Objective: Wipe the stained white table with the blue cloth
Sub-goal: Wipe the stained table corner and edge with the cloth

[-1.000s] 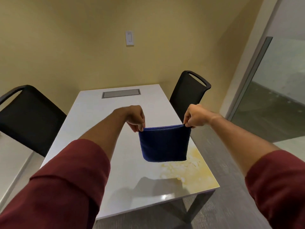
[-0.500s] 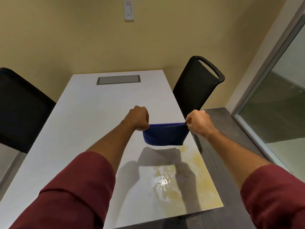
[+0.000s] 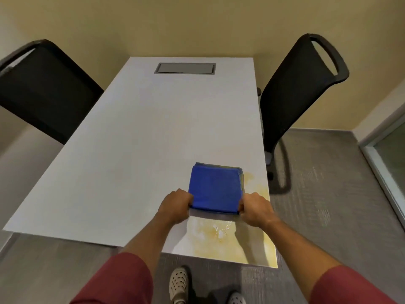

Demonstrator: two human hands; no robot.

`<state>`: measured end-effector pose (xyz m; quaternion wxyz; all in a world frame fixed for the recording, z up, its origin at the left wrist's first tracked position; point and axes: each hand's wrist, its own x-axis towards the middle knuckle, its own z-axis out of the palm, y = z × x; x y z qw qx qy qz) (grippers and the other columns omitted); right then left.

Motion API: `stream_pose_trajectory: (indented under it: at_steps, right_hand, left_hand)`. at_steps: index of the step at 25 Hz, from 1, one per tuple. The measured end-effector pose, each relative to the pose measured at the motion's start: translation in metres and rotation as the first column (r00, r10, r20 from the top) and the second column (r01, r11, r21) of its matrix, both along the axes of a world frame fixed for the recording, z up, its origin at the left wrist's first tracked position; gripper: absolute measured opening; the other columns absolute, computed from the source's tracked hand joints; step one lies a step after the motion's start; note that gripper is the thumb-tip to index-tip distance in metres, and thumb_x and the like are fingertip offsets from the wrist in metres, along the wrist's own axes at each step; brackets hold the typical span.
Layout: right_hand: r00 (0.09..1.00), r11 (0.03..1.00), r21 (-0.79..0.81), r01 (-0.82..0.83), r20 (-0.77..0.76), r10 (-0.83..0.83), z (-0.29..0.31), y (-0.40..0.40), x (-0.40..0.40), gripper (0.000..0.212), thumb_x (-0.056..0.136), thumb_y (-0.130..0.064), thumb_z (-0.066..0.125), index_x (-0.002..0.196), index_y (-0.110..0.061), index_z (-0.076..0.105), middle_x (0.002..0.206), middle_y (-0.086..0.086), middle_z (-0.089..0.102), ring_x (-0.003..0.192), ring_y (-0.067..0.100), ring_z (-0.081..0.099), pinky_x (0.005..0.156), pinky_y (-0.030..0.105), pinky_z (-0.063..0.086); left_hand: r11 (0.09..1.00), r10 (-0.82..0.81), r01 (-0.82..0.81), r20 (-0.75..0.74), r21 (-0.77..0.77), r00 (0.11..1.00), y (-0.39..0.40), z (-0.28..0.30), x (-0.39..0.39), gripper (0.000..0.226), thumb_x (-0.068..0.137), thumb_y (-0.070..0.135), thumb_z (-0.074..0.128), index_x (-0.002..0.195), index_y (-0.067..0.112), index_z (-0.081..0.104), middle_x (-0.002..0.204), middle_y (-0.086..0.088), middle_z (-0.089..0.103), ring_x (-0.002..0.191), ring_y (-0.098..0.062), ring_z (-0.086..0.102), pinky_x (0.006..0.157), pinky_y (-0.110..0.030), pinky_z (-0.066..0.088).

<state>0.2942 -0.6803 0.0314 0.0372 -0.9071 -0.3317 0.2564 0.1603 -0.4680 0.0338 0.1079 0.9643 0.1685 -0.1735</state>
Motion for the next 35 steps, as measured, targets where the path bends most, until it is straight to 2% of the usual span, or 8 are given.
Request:
stream_pose_trajectory:
  at_steps: [2,5,8,10,12,16,21,35]
  right_hand:
    - [0.998,0.998,-0.027,-0.057,-0.023,0.056,-0.014,-0.005,-0.005,0.005,0.087,-0.021,0.063,0.089,-0.017,0.066,0.085,0.004,0.068,0.075,0.021,0.066,0.071,0.036,0.060]
    - [0.994,0.995,-0.025,-0.101,-0.033,0.100,-0.020,-0.004,-0.004,0.012,0.084,-0.028,0.061,0.084,-0.017,0.067,0.080,0.003,0.067,0.072,0.021,0.066,0.069,0.035,0.061]
    - [0.999,0.991,0.125,-0.041,0.041,0.036,-0.024,0.011,0.000,0.026,0.087,-0.038,0.056,0.094,-0.018,0.071,0.091,0.003,0.069,0.086,0.022,0.064,0.075,0.037,0.057]
    - [0.992,0.979,0.202,-0.039,0.127,0.014,-0.032,0.029,-0.001,0.037,0.090,-0.043,0.054,0.114,-0.018,0.066,0.108,0.006,0.065,0.101,0.026,0.058,0.085,0.039,0.052]
    - [0.986,0.969,0.245,-0.039,0.164,-0.002,-0.043,0.051,-0.009,0.054,0.091,-0.048,0.052,0.133,-0.015,0.056,0.128,0.010,0.059,0.116,0.030,0.052,0.095,0.043,0.046]
    - [0.975,0.955,0.294,-0.020,0.218,-0.047,-0.072,0.098,-0.029,0.077,0.092,-0.059,0.042,0.153,-0.013,0.032,0.160,0.016,0.029,0.146,0.035,0.029,0.117,0.049,0.026]
    - [0.959,0.978,0.198,-0.068,0.285,0.010,-0.100,0.137,-0.033,0.083,0.094,-0.066,0.020,0.159,-0.015,0.005,0.167,0.014,0.001,0.154,0.033,0.000,0.124,0.054,0.001]
    - [0.937,0.990,0.130,-0.057,0.348,0.008,-0.115,0.156,-0.015,0.075,0.098,-0.058,0.011,0.158,-0.014,0.005,0.167,0.015,0.003,0.154,0.032,0.001,0.123,0.056,0.005]
  left_hand:
    - [1.000,-0.010,0.010,-0.010,-0.006,1.000,-0.009,-0.017,-0.015,0.017,0.089,0.014,0.055,0.099,0.012,0.068,0.096,-0.008,0.068,0.084,-0.025,0.064,0.074,-0.033,0.055]
    - [0.998,0.045,-0.043,0.069,-0.036,0.997,-0.009,-0.033,-0.032,0.020,0.089,0.026,0.055,0.103,0.016,0.063,0.097,-0.001,0.066,0.087,-0.019,0.064,0.074,-0.027,0.054]
    - [0.985,0.170,-0.163,0.182,-0.056,0.969,0.007,-0.045,-0.040,0.036,0.092,0.033,0.055,0.123,0.017,0.056,0.124,-0.002,0.061,0.110,-0.020,0.059,0.088,-0.028,0.048]
    - [0.977,0.211,-0.210,0.182,-0.025,0.960,0.021,-0.056,-0.041,0.054,0.097,0.037,0.048,0.146,0.016,0.039,0.153,-0.008,0.041,0.137,-0.027,0.042,0.110,-0.036,0.036]
    - [0.979,0.202,-0.202,0.186,-0.019,0.962,0.035,-0.068,-0.039,0.065,0.100,0.041,0.039,0.156,0.016,0.018,0.165,-0.007,0.016,0.151,-0.026,0.019,0.120,-0.036,0.014]
    - [0.994,0.097,-0.109,0.264,0.032,0.960,0.056,-0.095,-0.026,0.069,0.101,0.044,0.026,0.157,0.013,0.000,0.166,-0.008,-0.004,0.153,-0.021,-0.002,0.120,-0.032,-0.005]
    - [0.987,0.097,-0.128,0.283,0.094,0.954,0.063,-0.126,-0.028,0.066,0.103,0.045,0.022,0.157,0.016,-0.002,0.166,-0.005,-0.006,0.152,-0.018,-0.012,0.123,-0.041,-0.005]
    - [0.982,0.084,-0.132,0.318,0.132,0.944,0.066,-0.135,-0.025,0.066,0.101,0.046,0.023,0.157,0.014,0.006,0.166,-0.008,0.005,0.153,-0.021,-0.001,0.124,-0.042,0.001]
